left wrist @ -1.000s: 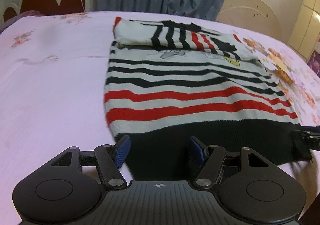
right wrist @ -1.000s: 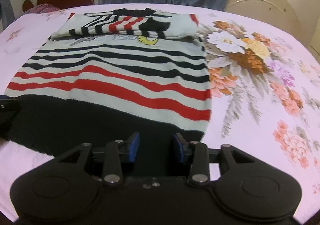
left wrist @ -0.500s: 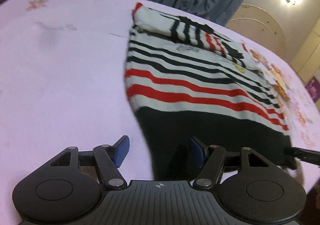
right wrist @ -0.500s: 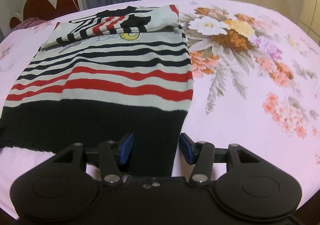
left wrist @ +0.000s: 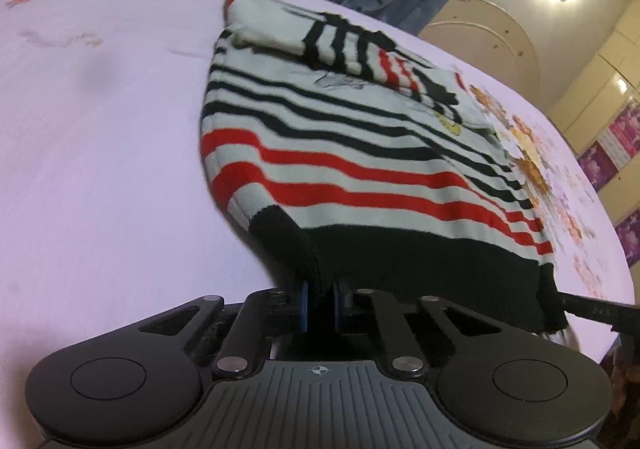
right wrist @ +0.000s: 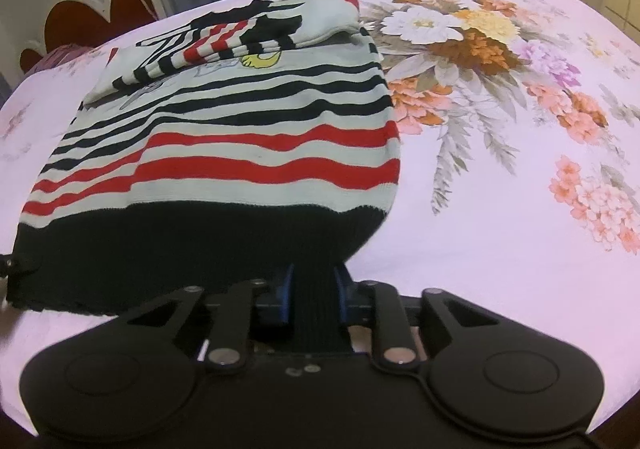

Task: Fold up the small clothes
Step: 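Close both grippers on the black hem band of the sweater, then lift the held black hem and fold it over toward the collar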

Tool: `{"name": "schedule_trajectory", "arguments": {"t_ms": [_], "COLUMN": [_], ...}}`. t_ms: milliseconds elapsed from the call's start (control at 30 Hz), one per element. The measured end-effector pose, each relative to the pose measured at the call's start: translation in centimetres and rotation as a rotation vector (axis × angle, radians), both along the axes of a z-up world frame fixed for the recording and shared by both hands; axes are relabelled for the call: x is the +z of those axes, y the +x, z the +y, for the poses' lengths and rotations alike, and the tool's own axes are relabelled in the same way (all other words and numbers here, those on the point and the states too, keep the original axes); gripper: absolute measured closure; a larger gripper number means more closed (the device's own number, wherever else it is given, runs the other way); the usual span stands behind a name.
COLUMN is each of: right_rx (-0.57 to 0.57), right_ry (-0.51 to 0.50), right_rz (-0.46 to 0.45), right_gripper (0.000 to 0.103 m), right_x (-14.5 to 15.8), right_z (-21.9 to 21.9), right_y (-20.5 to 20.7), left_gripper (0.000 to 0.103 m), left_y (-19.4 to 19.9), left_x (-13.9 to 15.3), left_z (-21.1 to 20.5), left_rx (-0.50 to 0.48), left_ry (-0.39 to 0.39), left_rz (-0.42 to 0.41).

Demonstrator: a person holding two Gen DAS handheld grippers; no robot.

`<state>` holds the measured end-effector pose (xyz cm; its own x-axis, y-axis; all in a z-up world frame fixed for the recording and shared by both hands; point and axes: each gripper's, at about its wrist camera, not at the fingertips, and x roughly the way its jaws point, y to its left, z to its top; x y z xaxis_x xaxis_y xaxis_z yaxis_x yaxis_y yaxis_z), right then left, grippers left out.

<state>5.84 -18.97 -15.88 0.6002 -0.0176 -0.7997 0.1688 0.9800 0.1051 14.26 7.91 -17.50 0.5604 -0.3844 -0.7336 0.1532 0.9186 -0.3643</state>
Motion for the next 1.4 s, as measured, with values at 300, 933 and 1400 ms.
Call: {"name": "schedule_trajectory", "arguments": {"t_ms": [300,933,1400], "right_rx": [0.044,-0.015,-0.182], "right_ry": [0.089,0.209,0.460], "right_rz": [-0.120,-0.295,-0.114], "right_gripper": [0.094,0.094,0.092], "right_x": [4.1,8.6,2.0], "right_z": [-0.9,-5.9,-10.5], "right_y": [2.1,22.4,34.7], "left_gripper": [0.093,0.094,0.093], "left_y": [3.1,21.7,34.2], "left_x": [4.9,8.3,3.3], "left_z": [-0.9,-2.6,-2.8], "left_rx": [-0.025,0.159,0.275], "left_ry": [-0.045,-0.112,-0.067], "left_rz": [-0.158,-0.299,-0.113]}}
